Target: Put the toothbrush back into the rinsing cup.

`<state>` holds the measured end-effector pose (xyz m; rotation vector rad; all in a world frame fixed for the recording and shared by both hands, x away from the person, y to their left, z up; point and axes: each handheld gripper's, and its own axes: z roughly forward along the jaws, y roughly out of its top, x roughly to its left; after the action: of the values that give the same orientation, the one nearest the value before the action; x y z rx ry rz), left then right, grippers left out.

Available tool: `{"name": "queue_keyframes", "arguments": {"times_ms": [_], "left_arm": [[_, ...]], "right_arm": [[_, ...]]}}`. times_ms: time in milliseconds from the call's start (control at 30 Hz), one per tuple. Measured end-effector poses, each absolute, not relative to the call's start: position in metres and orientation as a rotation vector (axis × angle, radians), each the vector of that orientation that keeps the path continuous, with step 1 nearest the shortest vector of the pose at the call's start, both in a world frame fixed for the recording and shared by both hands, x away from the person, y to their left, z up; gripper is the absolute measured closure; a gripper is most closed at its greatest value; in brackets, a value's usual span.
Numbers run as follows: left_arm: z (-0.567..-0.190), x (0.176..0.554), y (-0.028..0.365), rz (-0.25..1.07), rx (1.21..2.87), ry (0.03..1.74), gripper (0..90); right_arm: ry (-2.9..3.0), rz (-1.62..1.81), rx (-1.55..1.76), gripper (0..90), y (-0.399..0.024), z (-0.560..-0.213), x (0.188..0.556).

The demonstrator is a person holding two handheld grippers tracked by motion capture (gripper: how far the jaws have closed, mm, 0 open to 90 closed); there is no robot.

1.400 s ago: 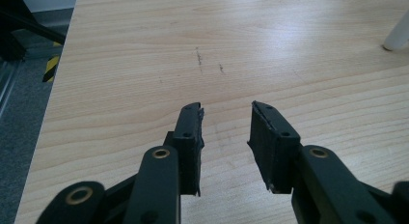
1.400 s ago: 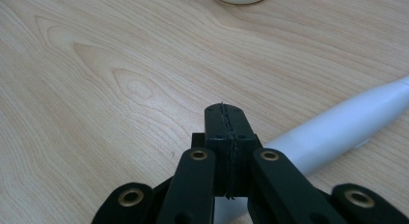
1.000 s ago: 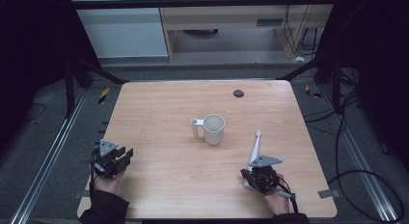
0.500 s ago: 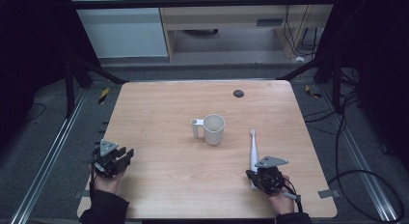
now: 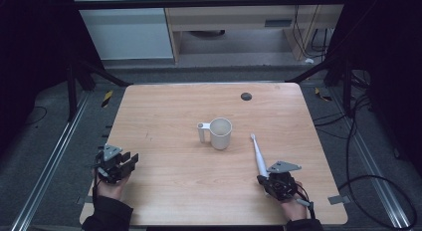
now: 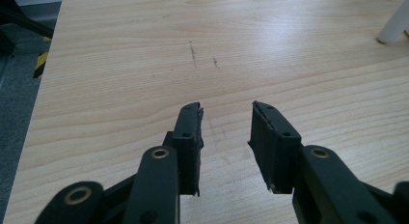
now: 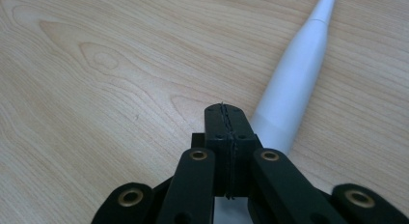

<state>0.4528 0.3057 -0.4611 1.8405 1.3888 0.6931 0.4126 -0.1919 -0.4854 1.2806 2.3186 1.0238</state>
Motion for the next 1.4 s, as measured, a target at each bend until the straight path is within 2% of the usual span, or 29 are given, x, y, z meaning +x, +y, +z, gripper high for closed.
{"name": "queue_keyframes", "arguments": {"times_ms": [533,767,867,900,1000,1033,1100,1133,1200,1400], "left_arm": [[-0.462,0.453,0.305,0.686,1.848,1.389,62.4],[-0.463,0.455,0.303,0.676,1.859,1.384,61.4],[-0.464,0.455,0.303,0.67,1.866,1.386,59.6],[-0.465,0.456,0.302,0.667,1.875,1.387,58.9],[-0.465,0.457,0.3,0.659,1.889,1.383,57.7],[-0.465,0.457,0.3,0.659,1.889,1.383,56.5],[-0.466,0.458,0.299,0.655,1.903,1.383,54.8],[-0.466,0.458,0.299,0.655,1.903,1.383,54.0],[-0.466,0.459,0.299,0.652,1.905,1.386,52.3],[-0.466,0.459,0.299,0.654,1.904,1.39,47.0]], "right_arm": [[2.317,1.017,1.287,89.6,-0.195,-0.485,0.413],[2.288,1.058,1.296,85.0,-0.195,-0.475,0.412],[2.256,1.067,1.292,80.6,-0.196,-0.467,0.415],[2.23,1.069,1.312,76.0,-0.197,-0.461,0.418],[2.191,1.06,1.323,68.4,-0.197,-0.452,0.422],[2.191,1.06,1.323,68.4,-0.197,-0.452,0.422],[2.168,1.036,1.34,60.7,-0.198,-0.444,0.428],[2.168,1.036,1.34,60.7,-0.198,-0.444,0.428],[2.163,1.027,1.369,54.2,-0.201,-0.439,0.434],[2.168,0.993,1.418,45.3,-0.202,-0.43,0.447]]}}
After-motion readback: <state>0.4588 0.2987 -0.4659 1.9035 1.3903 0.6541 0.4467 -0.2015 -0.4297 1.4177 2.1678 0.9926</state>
